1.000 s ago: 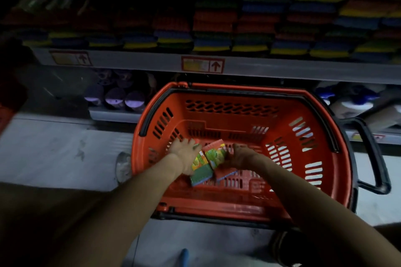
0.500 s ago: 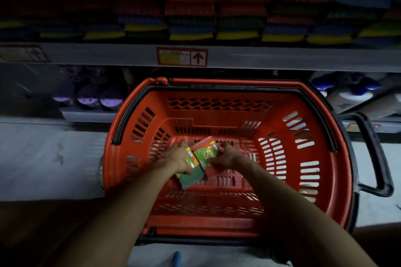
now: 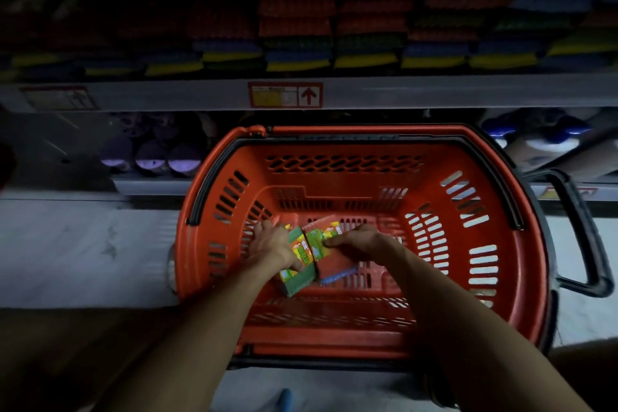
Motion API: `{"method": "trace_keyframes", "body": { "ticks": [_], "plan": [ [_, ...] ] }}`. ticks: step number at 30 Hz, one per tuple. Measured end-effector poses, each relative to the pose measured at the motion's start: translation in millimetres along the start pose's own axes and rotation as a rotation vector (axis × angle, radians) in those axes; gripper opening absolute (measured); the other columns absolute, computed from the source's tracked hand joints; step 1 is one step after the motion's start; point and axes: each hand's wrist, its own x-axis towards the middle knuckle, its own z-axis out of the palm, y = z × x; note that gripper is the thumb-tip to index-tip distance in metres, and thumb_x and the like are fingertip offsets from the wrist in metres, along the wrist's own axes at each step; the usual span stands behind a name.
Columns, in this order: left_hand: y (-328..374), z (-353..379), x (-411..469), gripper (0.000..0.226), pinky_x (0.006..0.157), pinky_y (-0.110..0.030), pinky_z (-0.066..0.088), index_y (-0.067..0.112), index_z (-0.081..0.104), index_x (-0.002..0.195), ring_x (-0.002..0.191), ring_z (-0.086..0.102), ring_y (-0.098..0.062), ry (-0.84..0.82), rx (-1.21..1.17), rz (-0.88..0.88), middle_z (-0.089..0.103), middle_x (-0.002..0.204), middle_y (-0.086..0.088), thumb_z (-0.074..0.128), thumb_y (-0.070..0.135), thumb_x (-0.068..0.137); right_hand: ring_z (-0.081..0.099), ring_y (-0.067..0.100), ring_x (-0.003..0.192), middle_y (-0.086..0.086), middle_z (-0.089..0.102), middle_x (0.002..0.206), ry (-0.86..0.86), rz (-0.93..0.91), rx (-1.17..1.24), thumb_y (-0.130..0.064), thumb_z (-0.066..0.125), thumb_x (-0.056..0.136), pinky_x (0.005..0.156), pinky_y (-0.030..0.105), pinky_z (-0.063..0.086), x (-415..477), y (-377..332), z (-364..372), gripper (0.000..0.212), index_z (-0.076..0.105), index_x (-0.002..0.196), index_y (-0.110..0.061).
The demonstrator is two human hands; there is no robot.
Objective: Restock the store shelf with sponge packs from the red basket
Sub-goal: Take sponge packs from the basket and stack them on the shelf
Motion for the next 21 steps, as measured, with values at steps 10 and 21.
{"method": "trace_keyframes", "body": {
  "ticks": [10, 21],
  "plan": [
    [-0.3, -40.9, -34.1, 0.108, 0.102, -0.043, 0.048, 0.023, 0.034, 0.142, 0.136, 0.044, -0.03, 0.134, -0.134, 0.054, 0.047, 0.145, -0.004, 0.096, 0.051, 0.057, 0.061, 0.015, 0.052, 0.0, 0.068, 0.064, -0.035, -0.053, -0.145, -0.042, 0.097, 0.055, 0.055, 0.025, 0.048, -1.0, 1.8, 5.5, 0.049, 0.071, 0.08, -0.011],
    [-41.7, -132.6, -114.6, 0.098, 0.106, -0.033, 0.044, 0.019, 0.037, 0.148, 0.128, 0.055, -0.019, 0.278, -0.537, 0.257, 0.054, 0.139, 0.001, 0.092, 0.037, 0.07, 0.057, 0.012, 0.051, -0.004, 0.062, 0.052, -0.025, -0.055, -0.179, -0.029, 0.086, 0.08, 0.051, 0.02, 0.043, -29.3, -9.5, 20.6, 0.029, 0.063, 0.068, -0.014]
  ]
}}
